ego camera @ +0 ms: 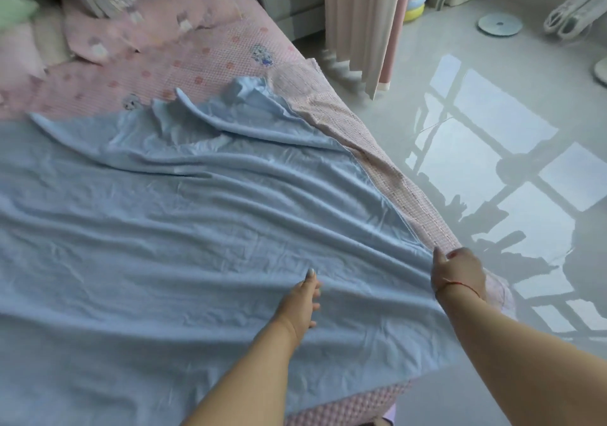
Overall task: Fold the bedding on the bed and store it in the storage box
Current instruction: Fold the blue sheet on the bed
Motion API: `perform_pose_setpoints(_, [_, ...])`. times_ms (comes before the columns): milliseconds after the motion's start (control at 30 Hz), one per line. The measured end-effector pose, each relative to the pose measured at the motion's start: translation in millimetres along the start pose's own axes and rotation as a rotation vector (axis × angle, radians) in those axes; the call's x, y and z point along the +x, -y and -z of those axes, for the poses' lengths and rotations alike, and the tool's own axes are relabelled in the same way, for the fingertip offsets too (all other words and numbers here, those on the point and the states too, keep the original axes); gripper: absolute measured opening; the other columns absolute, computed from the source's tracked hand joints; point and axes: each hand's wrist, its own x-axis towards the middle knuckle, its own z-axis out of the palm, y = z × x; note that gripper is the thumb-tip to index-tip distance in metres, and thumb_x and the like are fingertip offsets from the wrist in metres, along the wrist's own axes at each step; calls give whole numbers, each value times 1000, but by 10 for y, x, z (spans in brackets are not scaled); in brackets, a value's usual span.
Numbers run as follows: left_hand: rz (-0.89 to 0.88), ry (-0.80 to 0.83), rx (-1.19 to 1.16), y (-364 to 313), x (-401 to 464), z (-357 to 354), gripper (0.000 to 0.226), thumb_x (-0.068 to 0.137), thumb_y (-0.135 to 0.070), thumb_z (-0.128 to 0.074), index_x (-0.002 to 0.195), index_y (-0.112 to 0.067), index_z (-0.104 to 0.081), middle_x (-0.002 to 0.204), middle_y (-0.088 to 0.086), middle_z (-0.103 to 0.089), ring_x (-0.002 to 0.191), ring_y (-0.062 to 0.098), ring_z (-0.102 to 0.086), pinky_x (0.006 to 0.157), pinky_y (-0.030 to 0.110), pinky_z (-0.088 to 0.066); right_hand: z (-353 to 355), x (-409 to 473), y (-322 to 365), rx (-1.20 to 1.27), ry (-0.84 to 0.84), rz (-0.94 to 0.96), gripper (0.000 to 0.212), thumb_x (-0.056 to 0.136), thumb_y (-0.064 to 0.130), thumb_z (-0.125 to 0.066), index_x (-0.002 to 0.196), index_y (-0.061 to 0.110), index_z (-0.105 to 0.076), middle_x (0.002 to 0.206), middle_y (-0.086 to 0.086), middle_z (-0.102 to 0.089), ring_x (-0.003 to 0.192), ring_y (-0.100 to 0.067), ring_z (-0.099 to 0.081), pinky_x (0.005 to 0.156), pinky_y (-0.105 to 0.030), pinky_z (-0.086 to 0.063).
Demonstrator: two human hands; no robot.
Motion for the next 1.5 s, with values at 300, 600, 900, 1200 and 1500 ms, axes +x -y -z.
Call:
perform_pose_setpoints(300, [26, -333, -298, 612, -929, 1496, 44, 100, -52, -31, 114, -17, -55, 97, 5, -61, 79, 17, -60, 60, 28, -45, -700, -1467, 913, -84, 574, 242, 44, 97, 39, -41, 74, 6, -59, 85, -18, -60, 80, -31, -56, 74, -33, -43])
perform_pose_setpoints(600, [7, -543, -502, 1450, -1879, 2936, 41, 100, -49, -38, 112, -12, -54, 90, 11, -67, 74, 22, -66, 59, 31, -51, -1147, -3452, 1581, 127, 939, 232, 41, 100, 37, -40, 74, 7, -52, 66, -11, -52, 53, -22, -49, 54, -26, -38])
perform_pose_setpoints(900, [13, -668, -590, 2495, -2720, 4078, 31, 100, -34, -47, 99, -7, -61, 82, 12, -70, 74, 26, -66, 70, 37, -54, -1770, -5131, 1545, 135, 1058, 234, 42, 100, 39, -41, 79, 6, -56, 66, -11, -55, 56, -21, -52, 55, -30, -43])
perform_pose_setpoints(1200, [147, -682, -773, 3196, -3003, 5000, 25, 100, -26, -46, 103, -5, -60, 90, 16, -70, 78, 25, -65, 66, 33, -52, -2526, -5989, 1466, 143, 1076, 44, 40, 99, 37, -43, 79, 5, -55, 69, -12, -53, 56, -22, -49, 55, -27, -39])
perform_pose_setpoints(1500, [118, -693, -841, 3232, -2757, 6550, 27, 101, -29, -47, 97, -5, -59, 80, 13, -66, 71, 23, -62, 68, 34, -49, -3466, -6830, 2165, 300, 1053, -167, 38, 98, 36, -45, 88, 1, -57, 78, -15, -60, 64, -24, -55, 57, -30, -45])
